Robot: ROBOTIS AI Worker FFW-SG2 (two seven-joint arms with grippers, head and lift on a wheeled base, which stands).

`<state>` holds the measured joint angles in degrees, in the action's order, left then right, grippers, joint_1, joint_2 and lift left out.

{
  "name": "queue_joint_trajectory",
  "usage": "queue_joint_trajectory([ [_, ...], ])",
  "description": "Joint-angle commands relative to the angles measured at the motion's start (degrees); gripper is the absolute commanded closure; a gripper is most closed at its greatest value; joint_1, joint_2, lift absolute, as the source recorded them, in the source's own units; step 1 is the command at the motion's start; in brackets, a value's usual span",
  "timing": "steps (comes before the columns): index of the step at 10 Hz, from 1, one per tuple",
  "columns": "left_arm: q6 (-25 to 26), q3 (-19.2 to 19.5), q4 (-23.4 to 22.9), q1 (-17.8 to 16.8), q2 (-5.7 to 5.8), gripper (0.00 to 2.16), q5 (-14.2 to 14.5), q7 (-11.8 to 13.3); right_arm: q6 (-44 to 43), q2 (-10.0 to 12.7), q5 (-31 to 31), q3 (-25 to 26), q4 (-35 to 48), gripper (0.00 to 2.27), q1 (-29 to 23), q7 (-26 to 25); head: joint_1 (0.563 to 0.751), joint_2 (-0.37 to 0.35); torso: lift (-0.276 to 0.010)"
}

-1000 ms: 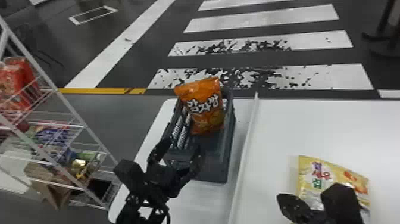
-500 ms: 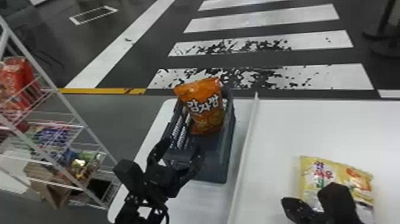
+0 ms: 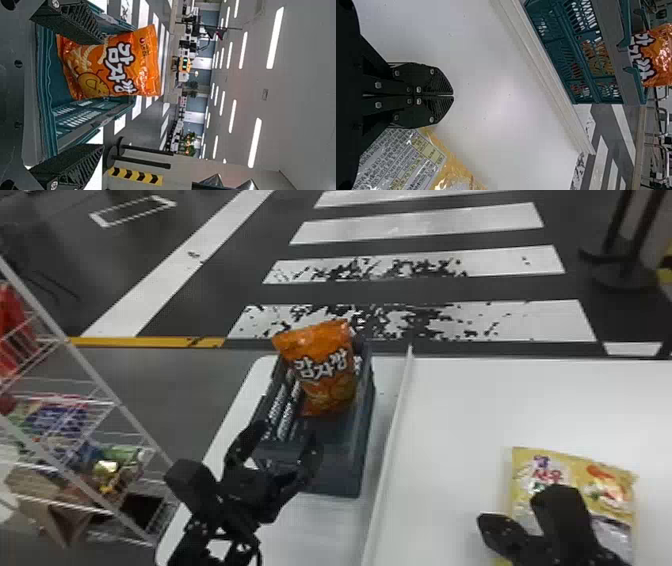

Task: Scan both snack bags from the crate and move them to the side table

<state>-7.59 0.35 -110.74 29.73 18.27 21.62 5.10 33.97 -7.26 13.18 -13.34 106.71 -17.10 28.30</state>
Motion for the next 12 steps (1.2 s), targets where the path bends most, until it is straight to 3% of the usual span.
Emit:
queue_joint_trajectory([
  [1,0.00,0.00,-0.09,-0.02,0.01,0.08,0.00,-0.01,0.80,-0.56,-0.08,1.12,0.08,2.19,0.14,0.09,0.695,0.237,-0.099],
  [6,0.00,0.00,-0.09,-0.02,-0.16,0.08,0.00,0.08,2.03,-1.44,-1.05,3.14,2.36,2.19,-0.48,0.88,0.695,0.194,-0.099],
  [9,0.00,-0.09,0.00,-0.02,-0.34,0.08,0.00,0.08,5.55,-1.44,-2.45,2.35,11.33,2.19,-4.08,2.55,0.695,0.204,-0.099],
  [12,0.00,-0.09,0.44,-0.20,-0.34,0.08,0.00,-0.01,12.75,-2.14,-0.08,0.60,18.62,2.19,-9.00,5.89,0.695,0.241,-0.099],
])
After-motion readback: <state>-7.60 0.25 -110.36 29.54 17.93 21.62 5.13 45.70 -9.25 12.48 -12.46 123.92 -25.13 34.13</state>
